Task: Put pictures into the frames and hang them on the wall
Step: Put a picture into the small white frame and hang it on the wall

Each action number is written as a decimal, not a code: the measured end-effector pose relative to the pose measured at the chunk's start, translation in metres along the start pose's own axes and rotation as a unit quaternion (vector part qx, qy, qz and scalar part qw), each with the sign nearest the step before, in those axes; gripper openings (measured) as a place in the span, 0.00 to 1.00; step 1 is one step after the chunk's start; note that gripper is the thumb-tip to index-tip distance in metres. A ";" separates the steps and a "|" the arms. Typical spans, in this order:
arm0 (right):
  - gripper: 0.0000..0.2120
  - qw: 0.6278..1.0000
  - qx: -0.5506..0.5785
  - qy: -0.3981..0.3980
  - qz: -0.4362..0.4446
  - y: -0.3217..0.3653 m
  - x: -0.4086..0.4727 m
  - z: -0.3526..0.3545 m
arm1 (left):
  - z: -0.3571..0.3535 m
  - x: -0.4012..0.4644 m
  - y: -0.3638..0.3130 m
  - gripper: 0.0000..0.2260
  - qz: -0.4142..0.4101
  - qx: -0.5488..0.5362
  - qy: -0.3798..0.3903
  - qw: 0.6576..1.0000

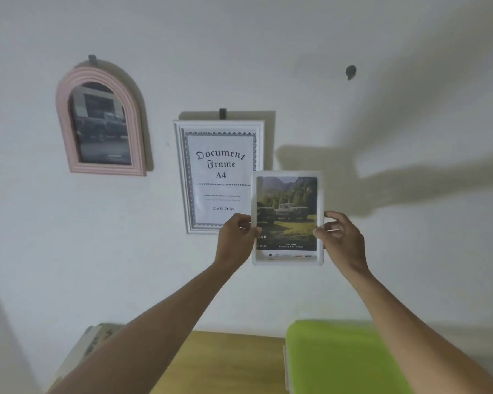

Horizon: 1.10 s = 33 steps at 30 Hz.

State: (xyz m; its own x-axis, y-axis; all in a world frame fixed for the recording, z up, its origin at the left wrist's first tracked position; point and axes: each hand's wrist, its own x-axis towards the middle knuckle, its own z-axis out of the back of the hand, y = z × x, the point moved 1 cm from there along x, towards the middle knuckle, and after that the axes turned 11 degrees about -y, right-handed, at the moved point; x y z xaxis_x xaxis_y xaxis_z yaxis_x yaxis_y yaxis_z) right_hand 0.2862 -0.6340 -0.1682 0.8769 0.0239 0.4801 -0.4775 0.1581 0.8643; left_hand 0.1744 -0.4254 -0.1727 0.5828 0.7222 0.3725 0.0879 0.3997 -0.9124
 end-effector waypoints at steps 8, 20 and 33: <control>0.15 0.990 -0.031 0.078 -0.109 -0.039 -0.138 -0.075 | 0.110 -0.053 0.112 0.07 0.105 0.061 0.062 0.991; 0.19 0.946 -0.125 0.200 -0.221 -0.089 -0.312 -0.131 | 0.214 -0.153 0.214 0.12 0.221 0.115 0.067 0.966; 0.14 0.942 0.003 0.180 -0.282 -0.023 -0.313 -0.189 | 0.191 -0.203 0.219 0.11 -0.157 0.312 0.032 0.936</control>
State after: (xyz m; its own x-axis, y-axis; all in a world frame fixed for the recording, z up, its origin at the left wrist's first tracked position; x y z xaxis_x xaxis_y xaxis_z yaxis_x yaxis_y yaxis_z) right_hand 0.0329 -0.4587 -0.3665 0.9526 0.2719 -0.1362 0.0698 0.2403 0.9682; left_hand -0.0790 -0.3767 -0.4162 0.6558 0.4863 0.5774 -0.2145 0.8533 -0.4752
